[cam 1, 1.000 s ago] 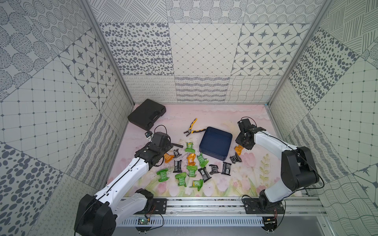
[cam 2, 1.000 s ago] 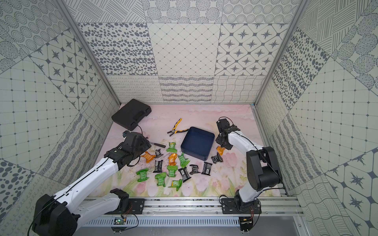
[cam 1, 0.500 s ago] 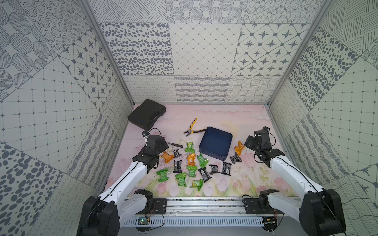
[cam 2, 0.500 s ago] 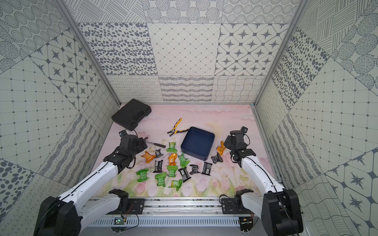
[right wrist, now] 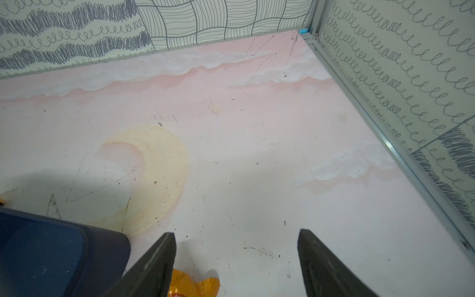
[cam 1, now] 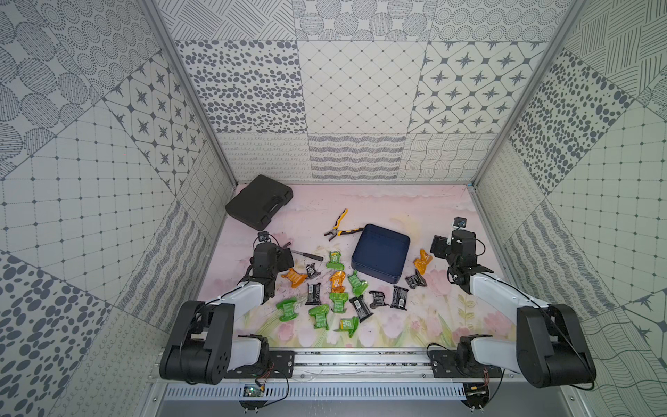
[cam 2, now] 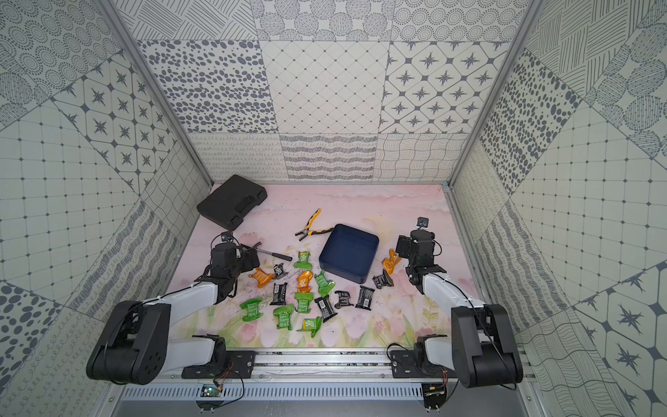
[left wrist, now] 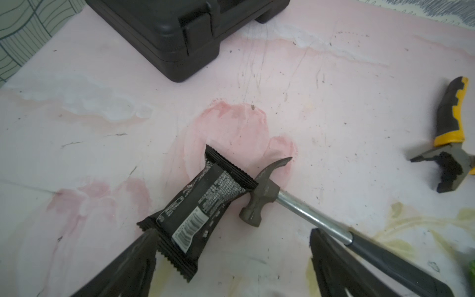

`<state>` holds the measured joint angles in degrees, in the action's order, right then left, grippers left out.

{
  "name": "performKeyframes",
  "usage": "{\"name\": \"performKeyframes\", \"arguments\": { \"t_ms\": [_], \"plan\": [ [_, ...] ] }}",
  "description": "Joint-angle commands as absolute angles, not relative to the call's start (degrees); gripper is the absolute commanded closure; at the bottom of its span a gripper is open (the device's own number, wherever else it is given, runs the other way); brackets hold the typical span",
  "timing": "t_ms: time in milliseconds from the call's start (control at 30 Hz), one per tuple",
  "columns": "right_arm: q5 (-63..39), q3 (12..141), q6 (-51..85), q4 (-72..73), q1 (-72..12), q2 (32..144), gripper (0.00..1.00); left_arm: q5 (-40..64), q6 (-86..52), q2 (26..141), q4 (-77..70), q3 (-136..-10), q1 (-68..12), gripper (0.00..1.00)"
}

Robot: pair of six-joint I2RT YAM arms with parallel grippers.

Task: Take the cookies out of the storage box
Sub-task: Reset both arms

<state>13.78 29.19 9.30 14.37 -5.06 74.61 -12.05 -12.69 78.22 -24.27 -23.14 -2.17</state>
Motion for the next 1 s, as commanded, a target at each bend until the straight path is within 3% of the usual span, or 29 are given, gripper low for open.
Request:
{"name": "performKeyframes", "arguments": {
  "t_ms": [0, 167, 500, 600, 633, 667, 967],
  "plan": [
    [11.78, 27.01, 5.34, 26.30, -4.66, 77.24, 0.21, -4.78, -5.46, 84.99, -48.05, -21.38, -1.29, 0.04],
    [10.12, 25.48, 4.70, 34.79, -4.40, 79.93, 0.20, -3.01, -4.08, 90.05, -54.09, -20.84, -1.30, 0.04],
    [5.97, 22.98, 2.20, 49.58, -3.39, 89.42, 0.19, -3.03, -4.62, 89.78, -49.29, -22.85, -1.23, 0.01],
    [5.41, 23.18, 2.54, 48.74, -2.82, 89.11, 0.15, -3.10, -4.74, 89.83, -49.07, -22.97, -1.24, 0.00],
    [5.53, 23.24, 2.47, 48.54, -2.82, 89.12, 0.05, -3.13, -4.70, 89.82, -49.02, -22.97, -1.39, 0.01],
    [5.44, 23.30, 2.41, 48.36, -2.83, 89.04, 0.02, -3.16, -4.66, 89.82, -49.04, -22.98, -1.25, 0.01],
    [5.89, 23.36, 2.02, 48.38, -3.16, 89.16, 0.02, -3.32, -4.67, 89.81, -48.87, -23.06, -1.39, 0.00]
  ]
}}
